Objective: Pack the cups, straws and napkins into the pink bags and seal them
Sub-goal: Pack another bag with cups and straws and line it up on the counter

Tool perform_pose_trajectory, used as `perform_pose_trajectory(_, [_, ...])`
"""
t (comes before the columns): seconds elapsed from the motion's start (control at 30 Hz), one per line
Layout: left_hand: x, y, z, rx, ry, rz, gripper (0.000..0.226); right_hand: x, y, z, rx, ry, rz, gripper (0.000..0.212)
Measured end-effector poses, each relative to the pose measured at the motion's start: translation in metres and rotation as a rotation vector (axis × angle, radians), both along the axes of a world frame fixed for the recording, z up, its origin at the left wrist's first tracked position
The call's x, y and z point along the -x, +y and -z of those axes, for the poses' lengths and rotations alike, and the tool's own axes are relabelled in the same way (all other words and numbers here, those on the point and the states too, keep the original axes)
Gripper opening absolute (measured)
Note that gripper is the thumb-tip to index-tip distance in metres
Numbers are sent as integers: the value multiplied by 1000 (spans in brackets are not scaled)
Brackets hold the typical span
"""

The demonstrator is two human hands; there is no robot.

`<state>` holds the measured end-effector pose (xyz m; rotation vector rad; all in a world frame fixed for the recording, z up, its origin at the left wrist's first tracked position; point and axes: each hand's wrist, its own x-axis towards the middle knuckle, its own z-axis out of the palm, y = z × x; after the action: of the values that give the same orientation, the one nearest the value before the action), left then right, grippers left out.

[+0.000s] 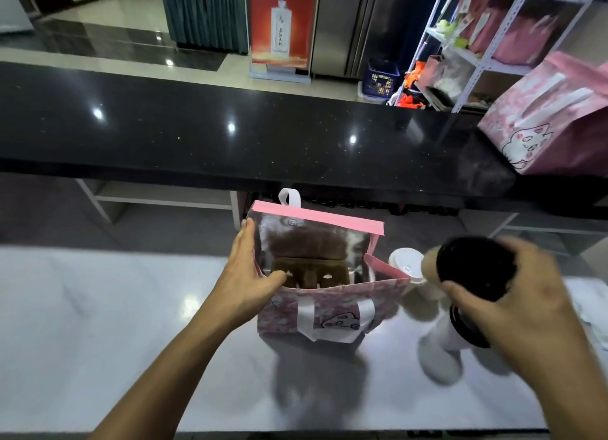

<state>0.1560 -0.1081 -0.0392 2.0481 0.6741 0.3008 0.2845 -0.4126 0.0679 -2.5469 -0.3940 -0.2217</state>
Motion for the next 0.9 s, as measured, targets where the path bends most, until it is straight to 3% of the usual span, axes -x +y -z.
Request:
perform_pose_trajectory(0.1, [1, 0, -3, -8, 0, 17, 106, 28, 26, -53, -238, 27, -212, 82])
perform_pose_trajectory(0.17, [4, -1, -6, -19, -14, 33, 107, 38, 58, -57, -260, 149, -359, 72])
perform_pose_trajectory(0.3, [12, -6, -14, 9, -32, 48, 115, 32, 127, -5, 102, 306, -506, 72])
perform_pose_trajectory(0.43, [18, -10, -19, 40, -41, 97, 116, 24, 175, 55, 447, 262, -595, 78])
perform_pose_trajectory(0.67, [24, -7, -14, 78, -48, 135, 113, 8, 219, 94, 610, 324, -589, 73])
perform_pose_trajectory(0.9, [18, 1, -14, 135, -85, 185, 115, 5, 217, 95, 701, 419, -643, 71])
